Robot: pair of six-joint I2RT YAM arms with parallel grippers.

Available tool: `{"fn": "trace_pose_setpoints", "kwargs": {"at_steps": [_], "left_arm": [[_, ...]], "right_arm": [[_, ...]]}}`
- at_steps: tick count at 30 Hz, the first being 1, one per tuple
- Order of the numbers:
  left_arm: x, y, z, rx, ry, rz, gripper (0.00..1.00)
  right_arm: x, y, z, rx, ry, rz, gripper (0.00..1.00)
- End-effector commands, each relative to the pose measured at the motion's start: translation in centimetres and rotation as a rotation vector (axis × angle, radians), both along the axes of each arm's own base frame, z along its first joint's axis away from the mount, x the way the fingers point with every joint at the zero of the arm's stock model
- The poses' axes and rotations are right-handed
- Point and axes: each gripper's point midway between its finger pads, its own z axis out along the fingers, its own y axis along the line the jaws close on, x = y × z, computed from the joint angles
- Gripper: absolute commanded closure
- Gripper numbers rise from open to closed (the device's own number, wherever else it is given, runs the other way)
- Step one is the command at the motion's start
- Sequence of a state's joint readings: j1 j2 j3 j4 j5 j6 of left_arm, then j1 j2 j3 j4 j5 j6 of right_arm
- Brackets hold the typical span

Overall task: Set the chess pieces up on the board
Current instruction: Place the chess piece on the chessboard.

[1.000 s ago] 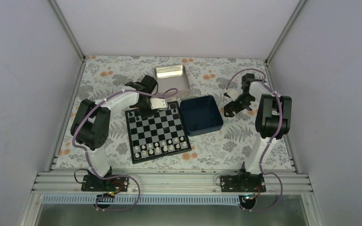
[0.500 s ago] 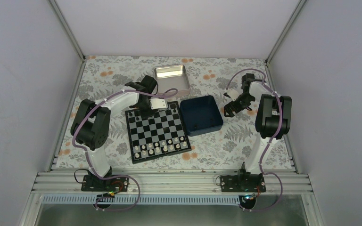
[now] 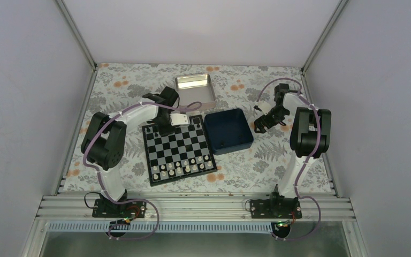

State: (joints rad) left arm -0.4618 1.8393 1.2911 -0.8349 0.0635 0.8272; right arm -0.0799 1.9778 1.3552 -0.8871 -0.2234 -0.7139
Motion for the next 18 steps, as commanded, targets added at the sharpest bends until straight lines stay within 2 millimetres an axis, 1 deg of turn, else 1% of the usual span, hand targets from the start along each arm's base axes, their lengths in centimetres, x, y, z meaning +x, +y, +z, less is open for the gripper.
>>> {"fn": "trace_pose_setpoints", "kwargs": {"at_steps": [1,5,10,12,15,18], "left_arm": [[-0.2,-0.1,0.8,-0.012,0.019,-0.013,0.86],[-0.3,-0.5,1.6,-0.03,0.022,-0.017,0.86],[0.2,-0.6,2.1,-0.028,0.003,-0.013,0.83],[0.4,-0.8,2.6,-0.035,-0.005,-0.015,0.83],[0.8,-1.1,4.0,-0.038,-0.024,-0.019,0.83],[1.5,-2.0,6.7,-0.056,-0.064,-0.033,0.83]], "right_arm": [[-1.7,0.2,-1.8,0.009,0.086,0.005,0.0],[-1.7,0.2,-1.8,0.009,0.087,0.006,0.0],[-1.8,0.2,-1.8,0.011,0.087,0.009,0.0],[-1.9,0.3,-1.9,0.011,0.089,0.011,0.0],[-1.9,0.3,-1.9,0.013,0.091,0.012,0.0],[-1.9,0.3,-1.9,0.014,0.09,0.014,0.0]]}}
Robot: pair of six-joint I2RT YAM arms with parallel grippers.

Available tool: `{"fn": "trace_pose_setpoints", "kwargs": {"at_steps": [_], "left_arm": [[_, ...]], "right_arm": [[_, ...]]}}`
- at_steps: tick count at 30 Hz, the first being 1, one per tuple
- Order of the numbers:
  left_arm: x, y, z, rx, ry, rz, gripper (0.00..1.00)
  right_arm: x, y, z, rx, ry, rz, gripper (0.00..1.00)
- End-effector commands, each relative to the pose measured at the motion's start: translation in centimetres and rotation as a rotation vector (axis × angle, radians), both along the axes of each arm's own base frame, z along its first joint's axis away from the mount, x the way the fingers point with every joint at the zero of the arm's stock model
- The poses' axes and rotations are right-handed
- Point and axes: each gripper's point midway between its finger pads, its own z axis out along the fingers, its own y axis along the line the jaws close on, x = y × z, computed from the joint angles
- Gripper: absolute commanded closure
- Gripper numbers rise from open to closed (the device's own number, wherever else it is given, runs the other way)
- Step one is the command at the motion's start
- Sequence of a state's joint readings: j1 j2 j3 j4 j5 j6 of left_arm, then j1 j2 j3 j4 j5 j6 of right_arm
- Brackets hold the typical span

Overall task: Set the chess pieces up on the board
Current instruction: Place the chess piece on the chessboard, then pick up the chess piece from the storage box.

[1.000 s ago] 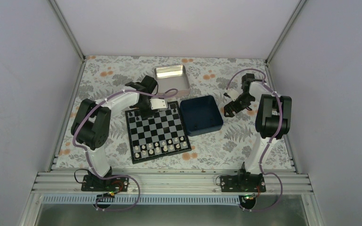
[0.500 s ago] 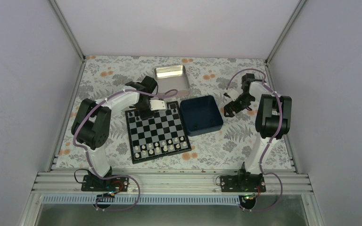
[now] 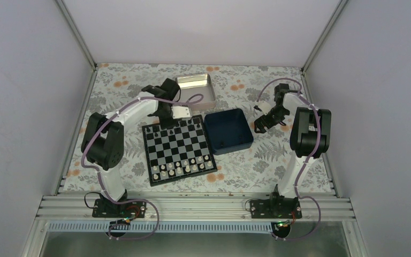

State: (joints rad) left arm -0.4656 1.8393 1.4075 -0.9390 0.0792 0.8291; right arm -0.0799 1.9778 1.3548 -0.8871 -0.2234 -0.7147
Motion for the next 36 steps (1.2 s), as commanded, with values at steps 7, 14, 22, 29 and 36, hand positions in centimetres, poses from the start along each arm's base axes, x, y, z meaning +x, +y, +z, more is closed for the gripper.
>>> {"fn": "trace_pose_setpoints", "kwargs": {"at_steps": [7,14,22,29,36], "left_arm": [[2.9,-6.4,9.2,-0.089,-0.204,-0.098,0.65],[2.9,-17.1,10.8,-0.213,-0.271,-0.241,0.54],[0.2,-26.0,6.5,-0.257,-0.179,-0.394,0.53],[0.9,-29.7,4.0,-0.321,-0.135,-0.407,0.53],[-0.1,-30.2,1.1,-0.318,-0.073,-0.457,0.53]], "right_arm": [[-1.4,0.2,-1.4,0.01,0.066,0.005,0.0],[-1.0,-0.4,-1.1,0.005,0.05,-0.012,0.0],[-1.4,-1.6,-1.8,0.005,0.067,-0.04,0.0],[-1.5,-1.9,-2.1,0.008,0.075,-0.049,0.0],[-1.6,-2.0,-2.3,0.011,0.084,-0.053,0.0]]}}
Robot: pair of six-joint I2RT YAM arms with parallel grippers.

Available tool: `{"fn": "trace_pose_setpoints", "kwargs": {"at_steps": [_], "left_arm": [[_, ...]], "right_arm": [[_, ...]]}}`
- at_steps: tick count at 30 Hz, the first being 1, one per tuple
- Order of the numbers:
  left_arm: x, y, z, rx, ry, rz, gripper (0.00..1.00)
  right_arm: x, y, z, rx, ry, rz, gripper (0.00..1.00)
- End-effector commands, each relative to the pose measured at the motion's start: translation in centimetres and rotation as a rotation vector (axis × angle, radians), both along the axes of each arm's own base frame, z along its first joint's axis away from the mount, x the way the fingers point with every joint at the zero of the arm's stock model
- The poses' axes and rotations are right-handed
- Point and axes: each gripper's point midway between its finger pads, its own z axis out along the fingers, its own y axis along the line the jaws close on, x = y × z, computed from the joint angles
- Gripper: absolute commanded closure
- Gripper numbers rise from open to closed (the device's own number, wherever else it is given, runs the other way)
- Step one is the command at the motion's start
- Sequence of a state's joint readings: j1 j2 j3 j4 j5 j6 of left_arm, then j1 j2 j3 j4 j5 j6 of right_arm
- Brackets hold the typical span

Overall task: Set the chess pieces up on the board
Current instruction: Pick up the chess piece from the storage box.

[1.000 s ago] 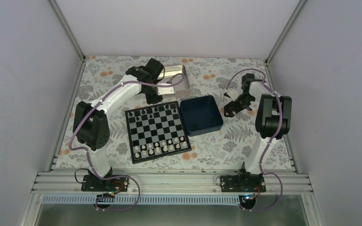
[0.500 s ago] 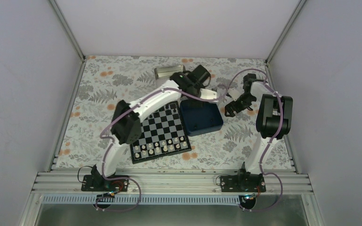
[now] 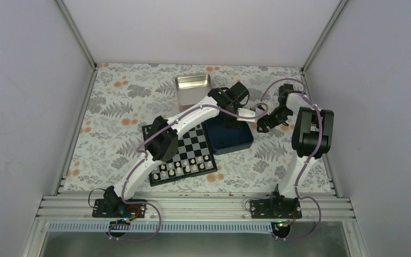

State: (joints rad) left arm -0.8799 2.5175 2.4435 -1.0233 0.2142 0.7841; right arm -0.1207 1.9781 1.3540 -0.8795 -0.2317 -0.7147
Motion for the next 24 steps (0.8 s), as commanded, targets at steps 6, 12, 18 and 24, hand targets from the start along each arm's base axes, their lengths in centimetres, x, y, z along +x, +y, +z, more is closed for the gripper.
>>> {"fn": "trace_pose_setpoints", "kwargs": {"at_steps": [6,12,18,24], "left_arm": [[-2.2,-0.8,-1.1,-0.025,0.088,-0.082,0.52],[-2.4,-0.7,-3.0,0.012,0.092,-0.076,0.52],[-2.7,-0.5,-4.3,0.032,0.106,-0.075,0.53],[-3.2,-0.7,-5.3,0.044,0.116,-0.079,0.54]], "right_arm": [[-1.9,-0.5,-2.5,0.008,0.101,-0.014,0.0],[-1.9,-0.5,-2.3,0.012,0.097,-0.013,0.0],[-2.0,-0.4,-2.2,0.016,0.098,-0.012,0.0],[-1.9,-0.4,-2.2,0.018,0.096,-0.008,0.0]]}}
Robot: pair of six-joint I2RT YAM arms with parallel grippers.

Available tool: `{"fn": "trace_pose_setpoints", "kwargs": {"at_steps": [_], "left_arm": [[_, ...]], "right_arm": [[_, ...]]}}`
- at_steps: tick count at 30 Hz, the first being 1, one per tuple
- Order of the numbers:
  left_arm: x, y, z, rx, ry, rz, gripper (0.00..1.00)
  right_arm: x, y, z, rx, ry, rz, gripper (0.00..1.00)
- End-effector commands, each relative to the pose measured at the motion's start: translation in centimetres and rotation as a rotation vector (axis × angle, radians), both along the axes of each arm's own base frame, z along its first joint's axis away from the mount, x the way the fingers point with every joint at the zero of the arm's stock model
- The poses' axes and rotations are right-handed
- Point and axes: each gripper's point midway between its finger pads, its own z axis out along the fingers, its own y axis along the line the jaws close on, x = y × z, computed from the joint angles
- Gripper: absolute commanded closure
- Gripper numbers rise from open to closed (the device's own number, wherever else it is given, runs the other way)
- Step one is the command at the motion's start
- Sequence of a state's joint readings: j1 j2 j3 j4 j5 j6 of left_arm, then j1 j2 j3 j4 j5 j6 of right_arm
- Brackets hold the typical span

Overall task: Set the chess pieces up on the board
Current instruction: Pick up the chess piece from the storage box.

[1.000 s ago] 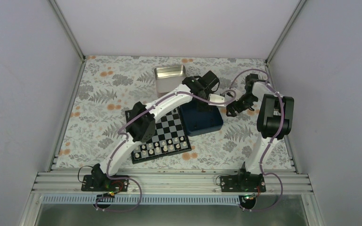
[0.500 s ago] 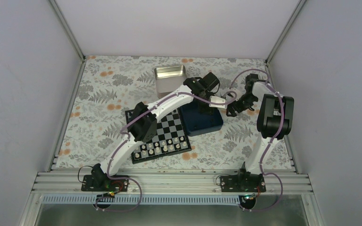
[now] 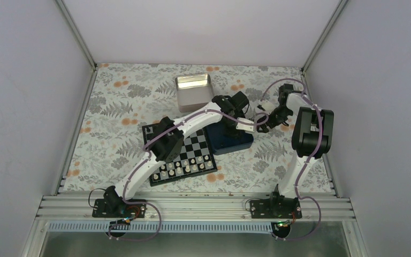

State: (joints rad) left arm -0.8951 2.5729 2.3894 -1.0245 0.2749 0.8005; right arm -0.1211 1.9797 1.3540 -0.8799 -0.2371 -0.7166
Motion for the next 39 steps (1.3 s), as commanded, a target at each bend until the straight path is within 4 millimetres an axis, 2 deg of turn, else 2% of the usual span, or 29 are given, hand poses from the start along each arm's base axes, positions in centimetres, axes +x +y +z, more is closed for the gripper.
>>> {"fn": "trace_pose_setpoints", "kwargs": {"at_steps": [1,15,23,28,35,39], "left_arm": [[-0.8,-0.8,-0.6,-0.012,0.015,-0.024,0.54],[-1.6,-1.7,-1.1,-0.041,0.039,-0.032,0.56],[-1.7,-1.8,-1.9,-0.034,0.047,-0.04,0.65],[-1.8,-2.0,-2.1,-0.041,0.054,-0.04,0.68],[-2.2,-1.6,-2.5,-0.017,0.058,-0.052,0.82],[-2.1,-1.5,-1.7,-0.023,0.05,-0.055,0.9]], "right_arm": [[-1.9,-0.5,-2.1,0.013,0.095,-0.01,0.0],[-1.9,-0.4,-2.1,0.014,0.094,-0.01,0.0],[-1.8,-0.5,-2.0,0.013,0.089,-0.01,0.0],[-1.9,-0.4,-1.9,0.013,0.088,-0.012,0.0],[-1.8,-0.4,-1.9,0.015,0.086,-0.011,0.0],[-1.8,-0.4,-1.9,0.015,0.088,-0.011,0.0]]}}
